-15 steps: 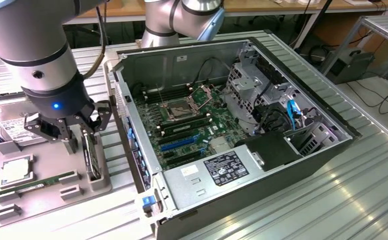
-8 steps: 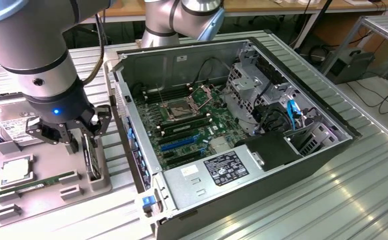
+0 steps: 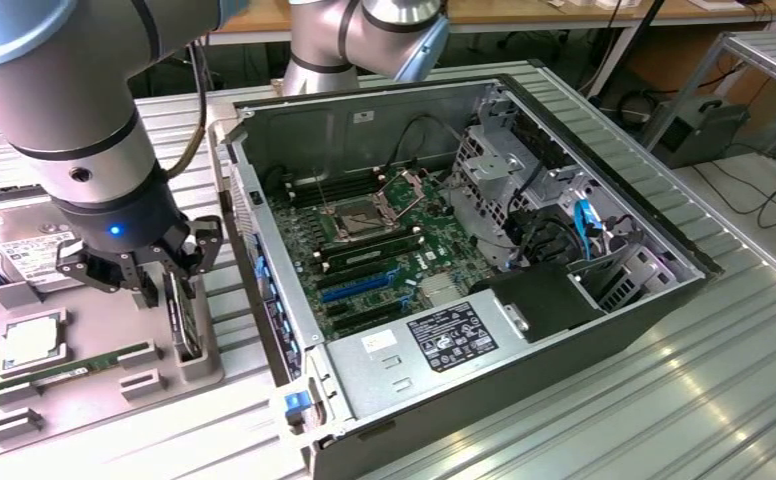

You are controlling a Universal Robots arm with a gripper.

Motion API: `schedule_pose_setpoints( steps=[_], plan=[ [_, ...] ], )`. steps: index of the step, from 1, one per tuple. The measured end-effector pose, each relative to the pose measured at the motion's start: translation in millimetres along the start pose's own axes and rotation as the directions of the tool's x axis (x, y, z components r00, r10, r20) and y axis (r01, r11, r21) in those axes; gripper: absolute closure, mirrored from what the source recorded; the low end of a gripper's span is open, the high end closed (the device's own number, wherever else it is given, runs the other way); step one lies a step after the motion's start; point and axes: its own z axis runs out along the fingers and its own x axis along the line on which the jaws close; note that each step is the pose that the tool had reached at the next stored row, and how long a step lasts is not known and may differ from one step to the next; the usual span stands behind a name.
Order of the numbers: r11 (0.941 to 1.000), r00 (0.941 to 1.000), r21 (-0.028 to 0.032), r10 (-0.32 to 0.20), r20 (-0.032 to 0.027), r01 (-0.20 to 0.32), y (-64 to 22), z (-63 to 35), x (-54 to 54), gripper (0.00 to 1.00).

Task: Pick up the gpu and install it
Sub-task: 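Pick up the gpu and move the gpu toward the slot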

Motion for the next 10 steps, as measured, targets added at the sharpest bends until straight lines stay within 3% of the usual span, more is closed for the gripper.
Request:
schedule_pose_setpoints(
  steps=[8,10],
  plan=[
    [1.0000,1.0000,-0.0019,0.000,-0.0002,0.000,2.2,9.3,0.9,0.58],
    [1.0000,1.0000,-0.0019,0.000,-0.0002,0.000,2.3,9.7,0.8,0.66]
  ],
)
